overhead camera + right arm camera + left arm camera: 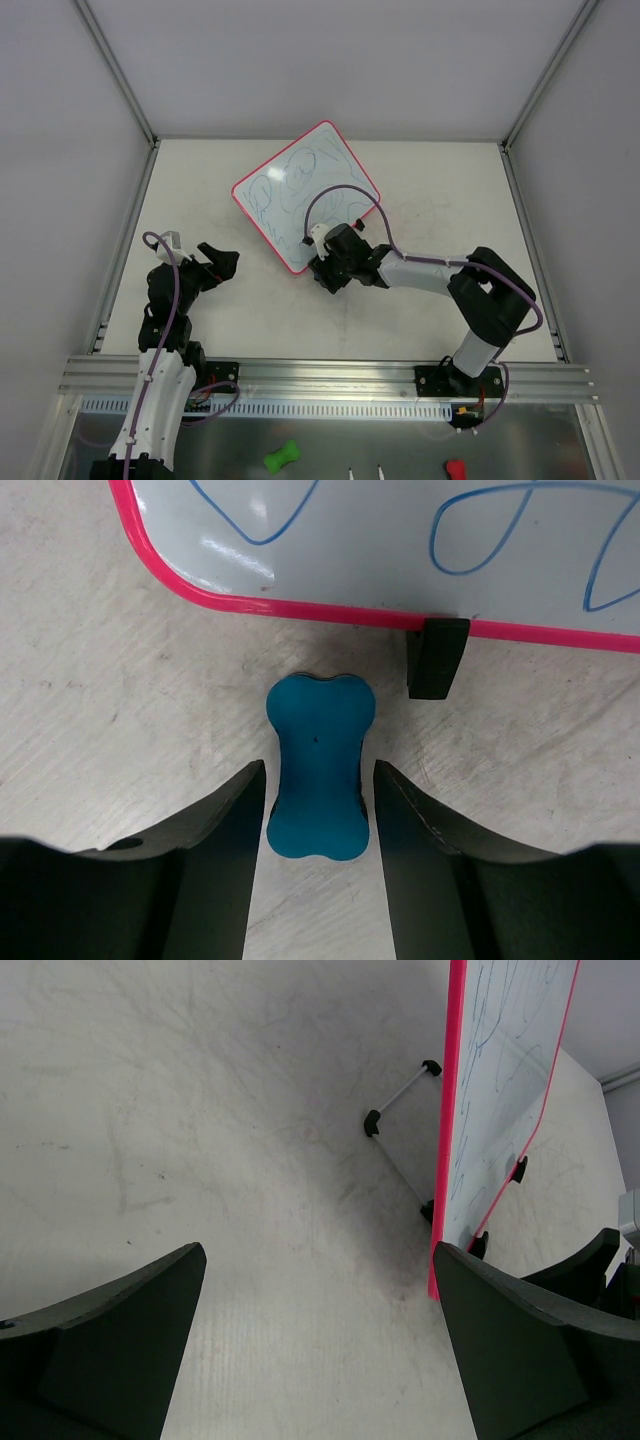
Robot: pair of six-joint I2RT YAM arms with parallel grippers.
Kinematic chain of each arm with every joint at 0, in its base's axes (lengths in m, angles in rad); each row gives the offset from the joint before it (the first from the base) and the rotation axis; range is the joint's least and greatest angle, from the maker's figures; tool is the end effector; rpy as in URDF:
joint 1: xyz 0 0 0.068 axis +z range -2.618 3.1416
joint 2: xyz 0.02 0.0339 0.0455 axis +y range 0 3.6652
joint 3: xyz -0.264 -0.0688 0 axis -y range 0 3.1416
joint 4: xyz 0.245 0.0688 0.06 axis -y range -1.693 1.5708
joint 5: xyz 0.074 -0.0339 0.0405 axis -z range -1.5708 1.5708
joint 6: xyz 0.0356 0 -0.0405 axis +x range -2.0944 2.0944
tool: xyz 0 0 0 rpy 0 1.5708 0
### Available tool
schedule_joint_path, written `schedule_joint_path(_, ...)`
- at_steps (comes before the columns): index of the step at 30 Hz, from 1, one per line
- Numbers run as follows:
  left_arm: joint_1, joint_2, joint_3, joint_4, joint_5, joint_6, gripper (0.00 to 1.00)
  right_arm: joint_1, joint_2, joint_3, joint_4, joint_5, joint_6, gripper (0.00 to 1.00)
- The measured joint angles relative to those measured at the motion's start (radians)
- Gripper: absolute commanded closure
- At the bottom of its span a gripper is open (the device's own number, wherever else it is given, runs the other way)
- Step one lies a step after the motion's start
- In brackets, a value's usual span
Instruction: Erase the whiteboard
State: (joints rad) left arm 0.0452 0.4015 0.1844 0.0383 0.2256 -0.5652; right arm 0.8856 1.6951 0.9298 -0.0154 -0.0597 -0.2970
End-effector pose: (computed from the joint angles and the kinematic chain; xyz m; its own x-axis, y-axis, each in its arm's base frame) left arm 0.1364 -0.0018 0.2032 -0.2442 -0.5336 -0.8097 0.0534 0.8263 -0.5606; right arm 0.2191 0.2714 0.1719 -0.1918 -0.6963 -0.6916 -0.8951 0.4132 -0.1678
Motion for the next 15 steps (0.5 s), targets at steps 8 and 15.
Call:
schedule_joint_path(8, 0.0, 0.004, 0.0, 0.0, 0.0, 0.0, 0.01, 0.0, 0.018, 0.01, -0.017, 0.003, -0.005, 0.65)
schedule_joint_path(15, 0.0, 0.005, 0.0, 0.0, 0.0, 0.0, 0.01, 0.001, 0.02, 0.018, -0.027, -0.002, -0.008, 0.79)
